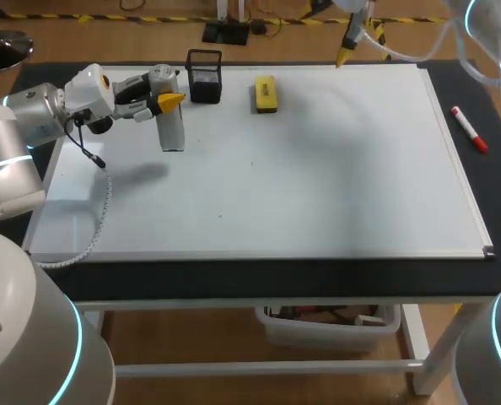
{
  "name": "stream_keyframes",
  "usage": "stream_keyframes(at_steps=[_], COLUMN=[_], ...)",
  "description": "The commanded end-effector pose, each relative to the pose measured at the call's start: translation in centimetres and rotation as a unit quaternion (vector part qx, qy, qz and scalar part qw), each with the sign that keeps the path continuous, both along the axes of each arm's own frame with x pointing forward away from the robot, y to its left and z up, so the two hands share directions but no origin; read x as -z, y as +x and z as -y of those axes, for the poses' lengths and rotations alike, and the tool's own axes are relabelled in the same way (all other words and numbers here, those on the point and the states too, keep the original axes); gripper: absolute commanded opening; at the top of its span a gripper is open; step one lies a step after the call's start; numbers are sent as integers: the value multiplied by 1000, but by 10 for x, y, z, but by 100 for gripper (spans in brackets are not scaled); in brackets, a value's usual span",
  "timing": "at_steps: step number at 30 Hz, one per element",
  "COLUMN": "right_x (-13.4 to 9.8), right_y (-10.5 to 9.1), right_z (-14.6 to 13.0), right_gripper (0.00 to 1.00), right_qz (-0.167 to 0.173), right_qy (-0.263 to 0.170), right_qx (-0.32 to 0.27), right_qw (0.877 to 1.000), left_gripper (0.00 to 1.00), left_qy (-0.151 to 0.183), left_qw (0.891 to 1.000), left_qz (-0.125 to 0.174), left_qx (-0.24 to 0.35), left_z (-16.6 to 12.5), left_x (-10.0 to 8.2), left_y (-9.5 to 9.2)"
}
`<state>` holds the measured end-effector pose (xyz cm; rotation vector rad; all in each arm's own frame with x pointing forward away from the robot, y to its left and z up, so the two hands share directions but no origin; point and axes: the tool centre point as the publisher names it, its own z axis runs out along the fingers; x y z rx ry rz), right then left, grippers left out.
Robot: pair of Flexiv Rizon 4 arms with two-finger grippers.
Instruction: Pick up the inspection probe, press it on each red-marked spot on the whiteboard one by one, put down the probe, pick up the eraser, and wipe off all the red marks.
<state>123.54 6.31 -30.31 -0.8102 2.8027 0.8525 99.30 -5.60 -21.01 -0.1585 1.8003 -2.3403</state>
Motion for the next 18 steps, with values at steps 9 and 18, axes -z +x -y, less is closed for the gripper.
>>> stream_keyframes(at_steps=[9,18], right_x=[-23,-24], right_y=[-2,-3], right_z=[37,39], right_gripper=[100,100], right_qz=[-105,-102], right_qy=[62,64], right_qx=[68,66], right_qw=[990,991], left_gripper=[0,0], left_qy=[-1,-1], left_qw=[1000,1000], left_qz=[1,1], left_qx=[-2,-2], left_z=[1,1], left_x=[-1,-1], left_y=[-1,-1])
